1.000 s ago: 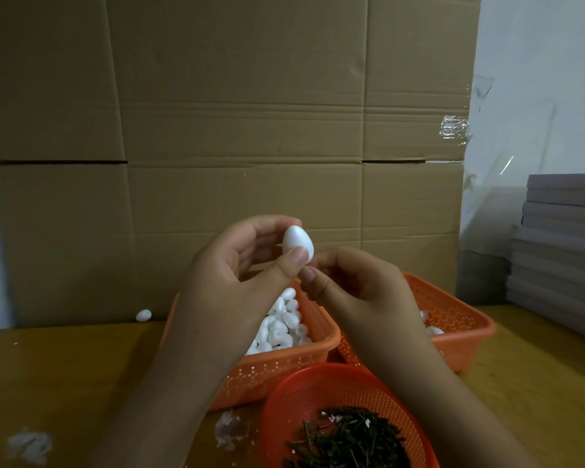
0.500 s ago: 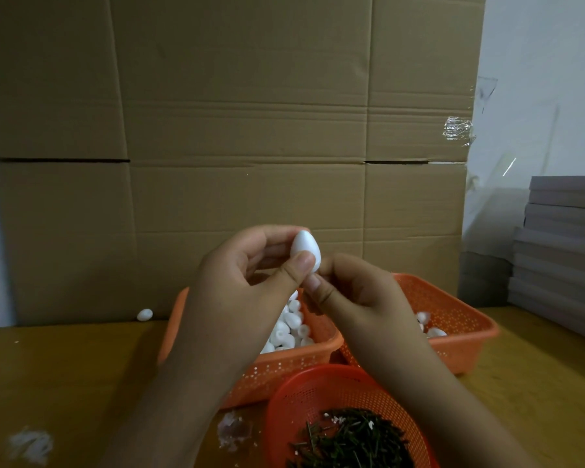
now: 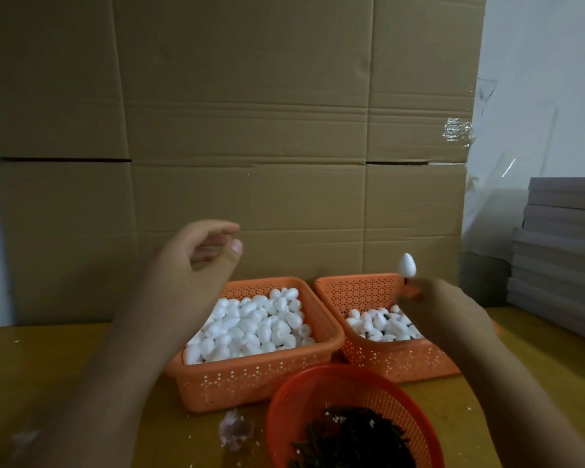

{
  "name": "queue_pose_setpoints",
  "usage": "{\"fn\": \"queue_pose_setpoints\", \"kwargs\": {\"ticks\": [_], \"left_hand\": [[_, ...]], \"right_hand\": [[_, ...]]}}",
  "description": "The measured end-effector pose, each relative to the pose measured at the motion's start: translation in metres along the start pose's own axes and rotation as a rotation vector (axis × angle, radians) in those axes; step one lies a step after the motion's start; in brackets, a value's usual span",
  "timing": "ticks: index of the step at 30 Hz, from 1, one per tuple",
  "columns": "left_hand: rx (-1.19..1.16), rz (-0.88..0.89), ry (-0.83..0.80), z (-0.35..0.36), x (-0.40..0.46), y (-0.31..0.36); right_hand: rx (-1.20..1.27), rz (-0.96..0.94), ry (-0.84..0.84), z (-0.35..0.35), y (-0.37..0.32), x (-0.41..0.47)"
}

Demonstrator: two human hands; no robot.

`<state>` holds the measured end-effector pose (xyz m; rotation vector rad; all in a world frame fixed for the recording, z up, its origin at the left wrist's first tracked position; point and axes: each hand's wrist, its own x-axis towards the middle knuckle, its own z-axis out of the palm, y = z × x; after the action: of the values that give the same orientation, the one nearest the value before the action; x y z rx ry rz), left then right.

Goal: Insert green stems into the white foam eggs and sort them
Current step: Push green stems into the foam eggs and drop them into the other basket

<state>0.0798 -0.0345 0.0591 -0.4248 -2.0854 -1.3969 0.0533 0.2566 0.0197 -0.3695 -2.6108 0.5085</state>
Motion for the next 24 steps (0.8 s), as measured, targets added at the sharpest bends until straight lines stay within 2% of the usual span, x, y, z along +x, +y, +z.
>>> {"fn": "queue_pose_setpoints", "kwargs": {"ticks": [5, 12, 15, 18, 21, 24], "left_hand": [[-0.014, -0.006, 0.029, -0.008, 0.000, 0.003], [-0.057, 0.020, 0.054, -0.015, 0.000, 0.006], [-0.083, 0.049, 0.074, -0.019, 0.001, 0.006], [-0.106, 0.066, 0.095, -0.024, 0.002, 0.006], [-0.160, 0.093, 0.141, -0.030, 0.004, 0.006], [-0.216, 0.096, 0.184, -0.034, 0.005, 0.007]], "right_hand": [[-0.118, -0.037, 0.057, 0.015, 0.005, 0.006], [-0.192, -0.112, -0.075, 0.031, 0.016, 0.016], [-0.114, -0.170, 0.026, 0.034, 0.014, 0.014], [0.039, -0.274, 0.042, 0.036, -0.002, 0.003], [0.259, -0.304, -0.012, 0.036, -0.033, -0.010], [0.249, -0.377, -0.181, 0.048, -0.070, -0.014]]}}
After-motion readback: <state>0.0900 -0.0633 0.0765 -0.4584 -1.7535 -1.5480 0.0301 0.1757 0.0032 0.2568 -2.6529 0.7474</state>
